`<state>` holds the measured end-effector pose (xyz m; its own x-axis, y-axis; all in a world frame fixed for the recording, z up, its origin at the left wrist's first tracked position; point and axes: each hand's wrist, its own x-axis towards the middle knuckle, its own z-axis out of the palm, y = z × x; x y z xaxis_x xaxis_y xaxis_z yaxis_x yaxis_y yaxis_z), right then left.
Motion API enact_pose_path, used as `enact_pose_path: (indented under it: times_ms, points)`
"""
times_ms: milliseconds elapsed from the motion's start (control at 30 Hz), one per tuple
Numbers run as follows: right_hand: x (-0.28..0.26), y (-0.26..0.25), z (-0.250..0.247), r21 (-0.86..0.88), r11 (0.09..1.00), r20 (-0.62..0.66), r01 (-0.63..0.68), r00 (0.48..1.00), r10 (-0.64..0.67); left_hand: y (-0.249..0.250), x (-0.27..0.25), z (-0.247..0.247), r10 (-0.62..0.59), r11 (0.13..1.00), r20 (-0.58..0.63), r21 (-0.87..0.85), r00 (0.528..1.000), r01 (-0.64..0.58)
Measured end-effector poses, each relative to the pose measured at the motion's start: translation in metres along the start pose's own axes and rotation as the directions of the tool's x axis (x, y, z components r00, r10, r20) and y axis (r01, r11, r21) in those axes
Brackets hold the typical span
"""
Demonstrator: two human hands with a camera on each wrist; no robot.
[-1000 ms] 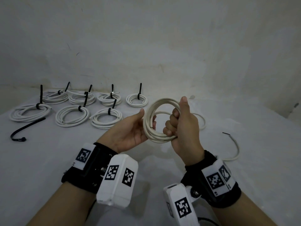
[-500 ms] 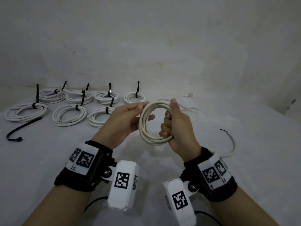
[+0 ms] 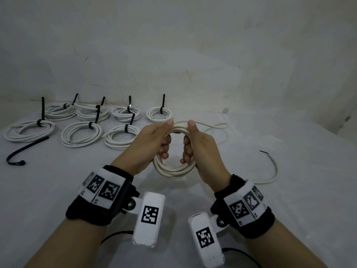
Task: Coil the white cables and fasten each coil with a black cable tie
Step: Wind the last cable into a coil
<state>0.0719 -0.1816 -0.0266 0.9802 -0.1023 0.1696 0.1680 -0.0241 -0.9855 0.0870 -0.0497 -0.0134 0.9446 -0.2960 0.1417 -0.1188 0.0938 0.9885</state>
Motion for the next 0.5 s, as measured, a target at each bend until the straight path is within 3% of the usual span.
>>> enact_pose_path:
  times_ms: [100,167,267,400,500]
  points:
    - [0.004,0.005,-0.005,-0.262,0.938,-0.107,0.227,0.959,-0.262,0.0,-0.001,-0.001,0.007,1.0,-0.015,-0.004,1.0,-0.007]
    - [0.007,0.002,-0.013,-0.41,0.855,-0.07,0.318,0.924,-0.377,0.001,-0.002,-0.001,0.011,1.0,-0.009,0.003,1.0,-0.011]
    - [0.014,-0.002,-0.025,-0.57,0.748,0.102,0.34,0.933,-0.347,0.003,-0.003,0.002,0.01,1.0,0.004,0.023,1.0,-0.01]
    - [0.019,0.001,-0.035,-0.541,0.777,0.225,0.322,0.945,-0.236,0.001,-0.002,0.003,0.012,0.995,0.003,0.103,1.0,-0.013]
    - [0.019,-0.001,-0.035,-0.53,0.744,0.216,0.408,0.913,-0.347,-0.001,-0.001,0.003,0.015,0.993,-0.01,0.116,1.0,-0.014]
